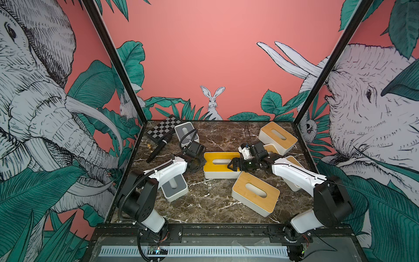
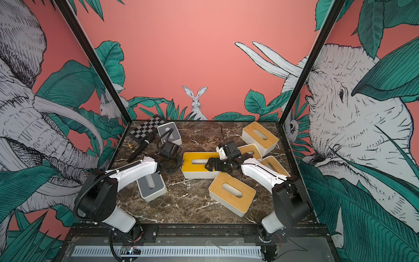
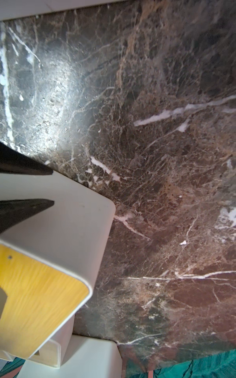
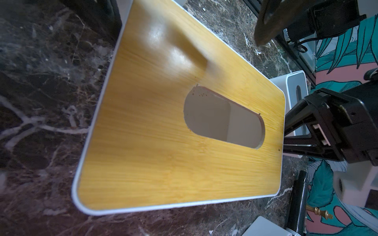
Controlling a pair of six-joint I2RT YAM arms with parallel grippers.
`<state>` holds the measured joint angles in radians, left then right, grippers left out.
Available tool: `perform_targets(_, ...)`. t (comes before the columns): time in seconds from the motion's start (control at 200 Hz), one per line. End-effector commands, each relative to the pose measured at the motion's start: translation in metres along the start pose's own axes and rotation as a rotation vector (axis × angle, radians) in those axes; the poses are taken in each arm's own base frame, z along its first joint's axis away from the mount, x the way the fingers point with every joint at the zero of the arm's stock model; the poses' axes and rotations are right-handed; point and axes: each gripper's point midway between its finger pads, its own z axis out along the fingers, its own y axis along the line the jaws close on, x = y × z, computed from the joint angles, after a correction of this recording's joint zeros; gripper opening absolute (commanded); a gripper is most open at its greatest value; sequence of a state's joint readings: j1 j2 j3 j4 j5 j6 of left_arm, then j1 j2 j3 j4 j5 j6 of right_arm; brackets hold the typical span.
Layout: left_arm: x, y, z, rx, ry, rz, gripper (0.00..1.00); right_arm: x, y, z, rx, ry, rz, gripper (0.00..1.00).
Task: Stack the tissue boxes
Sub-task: Adjust the tissue box at the center of the board.
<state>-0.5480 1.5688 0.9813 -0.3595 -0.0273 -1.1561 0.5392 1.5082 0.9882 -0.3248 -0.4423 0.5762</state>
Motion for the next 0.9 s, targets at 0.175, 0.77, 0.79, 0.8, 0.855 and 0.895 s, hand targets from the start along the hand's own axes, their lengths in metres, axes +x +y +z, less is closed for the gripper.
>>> perform_targets(0.175, -0.001, -0.013, -0.006, 0.053, 0.021, 0.011, 0.25, -0.02, 0.01, -0.012, 0.016, -0.105, -0.032, 0.99)
perform_targets(0.77, -0.06, -0.014, -0.098, 0.13, -0.093, 0.18, 0.39, -0.053, -0.02, -0.109, 0.302, -0.334, 0.006, 0.99)
perform_targets(0.79, -0.06, -0.017, -0.102, 0.141, -0.097, 0.202, 0.4, -0.051, -0.022, -0.113, 0.312, -0.333, 0.011, 0.99)
perform_targets(0.8, -0.06, -0.018, -0.105, 0.148, -0.097, 0.213, 0.41, -0.05, -0.022, -0.116, 0.316, -0.336, 0.013, 0.99)
perform_targets(0.855, -0.061, -0.026, -0.117, 0.18, -0.109, 0.271, 0.55, -0.045, -0.028, -0.128, 0.342, -0.329, 0.027, 0.99)
perform_targets(0.895, -0.061, -0.031, -0.126, 0.206, -0.118, 0.306, 0.68, -0.04, -0.031, -0.136, 0.358, -0.324, 0.029, 0.99)
